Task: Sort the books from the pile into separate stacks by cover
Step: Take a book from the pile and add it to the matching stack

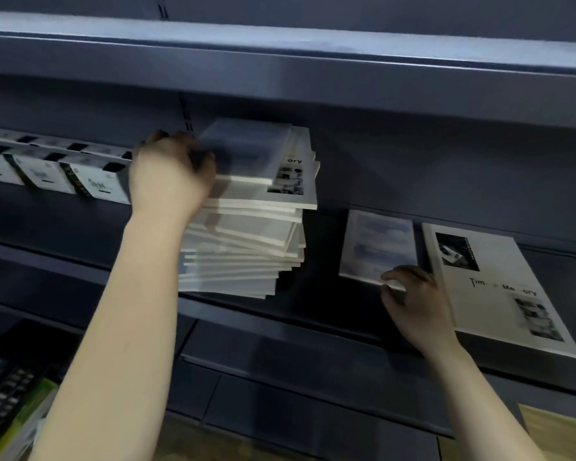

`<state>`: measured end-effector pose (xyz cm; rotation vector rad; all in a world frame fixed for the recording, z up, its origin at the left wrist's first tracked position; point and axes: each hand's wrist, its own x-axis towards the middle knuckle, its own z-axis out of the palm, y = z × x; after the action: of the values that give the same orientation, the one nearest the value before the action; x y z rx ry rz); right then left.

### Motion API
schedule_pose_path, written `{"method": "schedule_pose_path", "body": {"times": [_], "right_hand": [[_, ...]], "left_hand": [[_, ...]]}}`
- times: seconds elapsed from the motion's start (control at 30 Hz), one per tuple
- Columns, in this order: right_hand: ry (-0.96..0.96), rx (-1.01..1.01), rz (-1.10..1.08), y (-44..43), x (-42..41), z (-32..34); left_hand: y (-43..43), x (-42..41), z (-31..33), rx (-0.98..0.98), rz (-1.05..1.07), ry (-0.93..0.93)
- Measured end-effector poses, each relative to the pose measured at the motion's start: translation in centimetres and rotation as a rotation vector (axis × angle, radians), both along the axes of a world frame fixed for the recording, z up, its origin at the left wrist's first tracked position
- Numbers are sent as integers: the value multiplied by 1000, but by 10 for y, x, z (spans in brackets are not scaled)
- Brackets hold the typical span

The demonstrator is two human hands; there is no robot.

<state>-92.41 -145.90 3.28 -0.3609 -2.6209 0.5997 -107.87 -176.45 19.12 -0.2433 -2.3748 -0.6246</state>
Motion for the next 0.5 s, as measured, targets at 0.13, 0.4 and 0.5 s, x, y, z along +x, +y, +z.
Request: {"method": "schedule_pose_path", "body": {"times": [0.13, 0.4, 0.5], "right_hand": [[5, -31, -21, -16, -8, -4], [-19, -38, -70, -25, -11, -8], [-3, -39, -79, -23, -7, -7]], "left_hand": [[-12, -25, 4, -30, 21, -285], [-11, -36, 22, 38, -24, -446], [-5, -31, 28, 11, -43, -371]]}}
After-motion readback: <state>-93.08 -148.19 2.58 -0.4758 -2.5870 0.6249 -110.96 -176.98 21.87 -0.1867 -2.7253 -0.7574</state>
